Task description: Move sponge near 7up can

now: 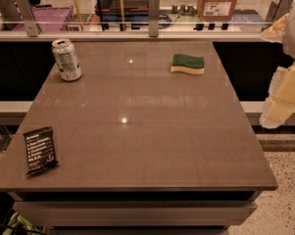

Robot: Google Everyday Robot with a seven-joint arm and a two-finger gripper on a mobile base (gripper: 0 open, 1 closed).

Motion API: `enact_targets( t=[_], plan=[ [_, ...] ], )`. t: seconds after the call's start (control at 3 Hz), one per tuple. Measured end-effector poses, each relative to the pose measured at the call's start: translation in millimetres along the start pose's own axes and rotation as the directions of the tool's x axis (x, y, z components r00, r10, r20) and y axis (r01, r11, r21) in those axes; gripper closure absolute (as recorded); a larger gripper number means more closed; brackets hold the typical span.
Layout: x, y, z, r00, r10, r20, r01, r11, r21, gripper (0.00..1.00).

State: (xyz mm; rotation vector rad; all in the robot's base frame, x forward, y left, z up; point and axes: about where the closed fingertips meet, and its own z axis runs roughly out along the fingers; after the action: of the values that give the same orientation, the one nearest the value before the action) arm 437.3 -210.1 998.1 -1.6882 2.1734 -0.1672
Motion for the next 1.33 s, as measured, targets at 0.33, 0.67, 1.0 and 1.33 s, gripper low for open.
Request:
enact_targets(
  t=[0.33, 0.67, 1.0, 1.33],
  plan=[
    [0.0, 0.0, 0.0, 1.000, 0.000, 0.000, 0.000, 1.0000, 0.000, 0.00],
    [-0.2, -2.4, -2.8, 1.000, 0.006, 0.004, -0.006, 0.9996, 0.029, 0.00],
    [1.4, -10.5, -1.1, 0.999, 0.027, 0.022, -0.029, 0.9965, 0.079, 0.00],
    [0.9, -26.9, 5.4, 0.999, 0.038, 0.036, -0.042, 0.9922, 0.117, 0.00]
  ],
)
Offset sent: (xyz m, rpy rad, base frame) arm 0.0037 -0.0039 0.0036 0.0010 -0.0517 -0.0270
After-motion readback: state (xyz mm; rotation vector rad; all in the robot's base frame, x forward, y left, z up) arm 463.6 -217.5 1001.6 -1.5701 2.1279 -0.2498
